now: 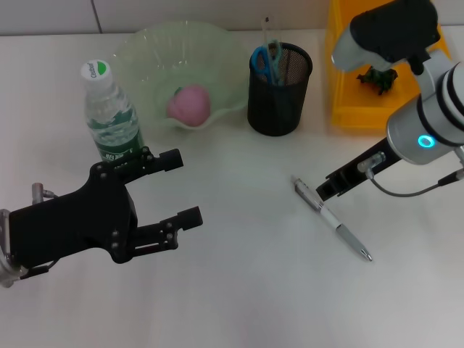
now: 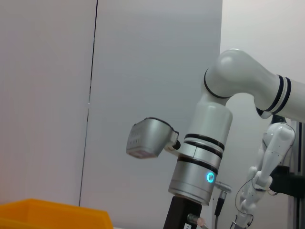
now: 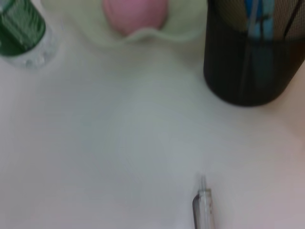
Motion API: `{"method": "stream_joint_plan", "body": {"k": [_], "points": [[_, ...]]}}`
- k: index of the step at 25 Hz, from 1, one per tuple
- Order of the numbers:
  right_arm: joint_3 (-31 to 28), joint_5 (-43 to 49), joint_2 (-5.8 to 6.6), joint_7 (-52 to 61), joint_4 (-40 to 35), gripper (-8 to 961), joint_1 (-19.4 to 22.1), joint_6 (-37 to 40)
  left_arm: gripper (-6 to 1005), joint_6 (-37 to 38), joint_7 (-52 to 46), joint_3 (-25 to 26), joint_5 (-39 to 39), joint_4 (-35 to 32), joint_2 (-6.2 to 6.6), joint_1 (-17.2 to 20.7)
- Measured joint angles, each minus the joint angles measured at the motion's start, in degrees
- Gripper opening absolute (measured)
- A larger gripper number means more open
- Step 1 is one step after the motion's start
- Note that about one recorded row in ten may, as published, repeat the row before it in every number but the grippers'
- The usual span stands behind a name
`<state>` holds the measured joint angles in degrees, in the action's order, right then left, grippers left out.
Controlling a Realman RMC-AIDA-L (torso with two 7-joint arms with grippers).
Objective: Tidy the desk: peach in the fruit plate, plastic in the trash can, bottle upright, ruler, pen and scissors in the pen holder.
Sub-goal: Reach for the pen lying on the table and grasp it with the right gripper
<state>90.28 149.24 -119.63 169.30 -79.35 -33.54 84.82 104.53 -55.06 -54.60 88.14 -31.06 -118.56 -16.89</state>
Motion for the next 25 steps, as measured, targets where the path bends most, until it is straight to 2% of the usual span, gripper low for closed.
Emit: {"method": "stream_joint_plan", "body": {"k": [18, 25], "points": [[2.7, -0.1, -0.17, 0.07, 9.93, 349, -4.02, -1.35, 809, -0.03, 0.2, 0.02, 0.01, 0.12, 0.09, -0.05], [2.71, -0.09, -0.23, 0.07, 10.07, 347, -4.2, -1.55, 808, -0.03, 0.23, 0.02, 0.01, 0.04, 0.09, -0.02]]}}
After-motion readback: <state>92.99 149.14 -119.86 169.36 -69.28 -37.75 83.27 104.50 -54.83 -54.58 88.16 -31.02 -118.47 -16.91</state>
